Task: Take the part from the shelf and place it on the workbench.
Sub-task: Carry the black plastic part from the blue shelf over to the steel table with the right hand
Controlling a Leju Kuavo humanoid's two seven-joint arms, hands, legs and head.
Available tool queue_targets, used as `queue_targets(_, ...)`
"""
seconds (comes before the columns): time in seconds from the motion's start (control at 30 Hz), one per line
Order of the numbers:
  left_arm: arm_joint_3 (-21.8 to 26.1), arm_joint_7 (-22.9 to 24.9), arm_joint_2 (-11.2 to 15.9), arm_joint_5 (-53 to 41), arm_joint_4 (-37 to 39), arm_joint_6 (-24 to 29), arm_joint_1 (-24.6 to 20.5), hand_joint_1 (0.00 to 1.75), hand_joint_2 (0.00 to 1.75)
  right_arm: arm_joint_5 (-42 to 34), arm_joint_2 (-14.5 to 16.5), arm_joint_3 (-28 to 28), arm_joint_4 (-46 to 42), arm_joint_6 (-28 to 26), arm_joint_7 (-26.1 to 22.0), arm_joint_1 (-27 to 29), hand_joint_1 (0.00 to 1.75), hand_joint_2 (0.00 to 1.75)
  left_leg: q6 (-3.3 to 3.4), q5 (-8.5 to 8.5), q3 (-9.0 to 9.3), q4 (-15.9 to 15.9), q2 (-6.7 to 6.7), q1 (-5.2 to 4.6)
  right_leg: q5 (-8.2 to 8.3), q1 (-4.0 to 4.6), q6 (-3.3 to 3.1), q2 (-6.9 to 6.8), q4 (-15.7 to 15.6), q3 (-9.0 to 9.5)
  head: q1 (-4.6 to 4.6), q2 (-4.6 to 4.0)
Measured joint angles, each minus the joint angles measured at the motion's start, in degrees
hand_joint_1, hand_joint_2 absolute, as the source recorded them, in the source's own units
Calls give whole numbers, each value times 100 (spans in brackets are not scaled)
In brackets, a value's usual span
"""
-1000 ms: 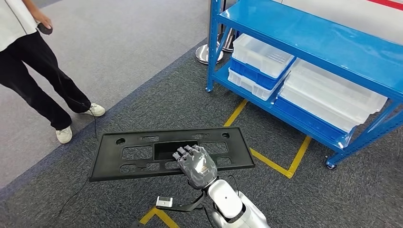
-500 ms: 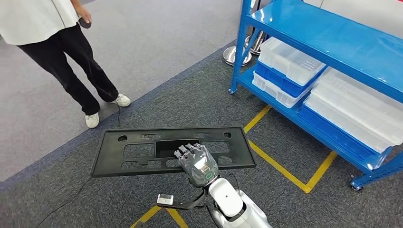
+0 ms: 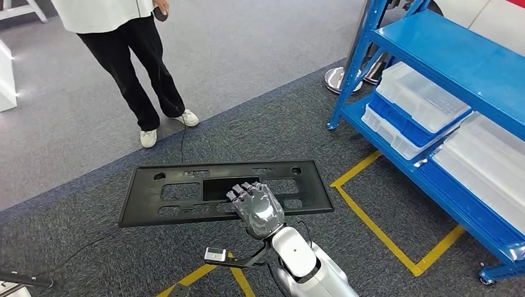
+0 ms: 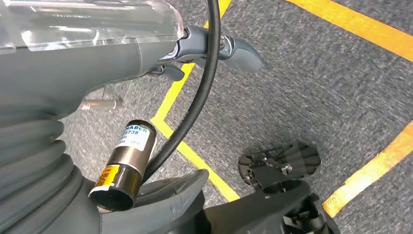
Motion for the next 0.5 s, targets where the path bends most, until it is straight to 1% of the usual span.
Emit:
queue_targets(0.03,0,4,-1,0,0,-1,1,0,175,0,-3,0,10,1,2,0,173,175,-4,-2,-2,16,-74,1,123,-3,-3,10,-74,22,0,0)
queue_targets(0.07,0,8,-1,0,0,-2,1,0,175,0,-5,0,16,1,5,-4,173,175,-13,-9,-2,39,-149,3,336,-13,-8,35,-370,152,-1,0)
queue_targets(0.1,0,9,-3,0,0,-2,0,0,175,0,-6,0,17,0,9,-13,173,175,-30,-20,-10,67,-217,10,535,-29,-17,126,-771,333,0,0)
queue_targets(0.13,0,10,-5,0,0,-1,-6,0,175,0,-5,1,20,0,12,-23,173,175,-54,-32,-31,105,-280,6,679,-44,-20,248,-1127,490,-1,0)
queue_targets(0.17,0,13,-8,0,0,-1,-12,0,175,0,-6,1,23,-1,14,-30,173,175,-85,-35,-59,132,-336,7,758,-52,-26,344,-1369,589,-1,0)
queue_targets(0.2,0,15,-9,0,0,-1,-15,0,175,0,-6,1,28,-1,14,-34,173,175,-118,-32,-91,147,-386,11,766,-49,-35,411,-1469,622,-1,0)
queue_targets(0.23,0,17,-9,0,0,0,-16,0,175,0,-6,1,31,-1,14,-34,173,175,-154,-20,-117,149,-434,16,770,-35,-49,400,-1479,617,-2,0)
queue_targets(0.27,-1,20,-8,0,0,0,-11,0,175,1,1,0,32,-1,14,-36,173,175,-189,-8,-139,138,-477,29,785,-34,-80,337,-1488,618,-2,0)
queue_targets(0.3,-1,21,-7,0,0,1,-4,0,175,1,9,0,32,-2,16,-42,173,175,-218,-20,-158,160,-443,34,800,-35,-113,282,-1511,631,-2,0)
queue_targets(0.33,-2,21,-5,0,0,3,-2,0,175,2,21,0,32,-4,19,-51,173,175,-247,-77,-202,248,-343,31,814,-42,-148,222,-1536,647,-9,0)
queue_targets(0.37,-2,21,-4,0,0,4,-7,0,175,2,32,0,33,-6,20,-60,173,175,-274,-189,-290,438,-208,29,824,-47,-182,153,-1560,659,-14,0)
queue_targets(0.4,-2,21,-4,0,0,6,-16,0,175,2,38,0,36,-8,19,-66,173,175,-299,-352,-425,741,-53,31,825,-38,-205,82,-1570,667,-20,0)
queue_targets(0.43,-2,20,-5,0,0,7,-26,0,175,2,41,0,43,-10,14,-68,173,175,-322,-532,-603,1117,45,38,821,-27,-223,6,-1572,668,-24,0)
queue_targets(0.47,-2,20,-6,0,0,7,-32,0,175,2,41,0,54,-10,4,-66,173,175,-339,-670,-772,1468,92,47,815,-16,-234,-76,-1571,667,-23,0)
queue_targets(0.5,-2,20,-7,0,0,8,-28,0,175,-4,42,0,66,-13,-13,-60,173,175,-346,-721,-875,1683,117,51,808,-7,-239,-157,-1570,668,-24,0)
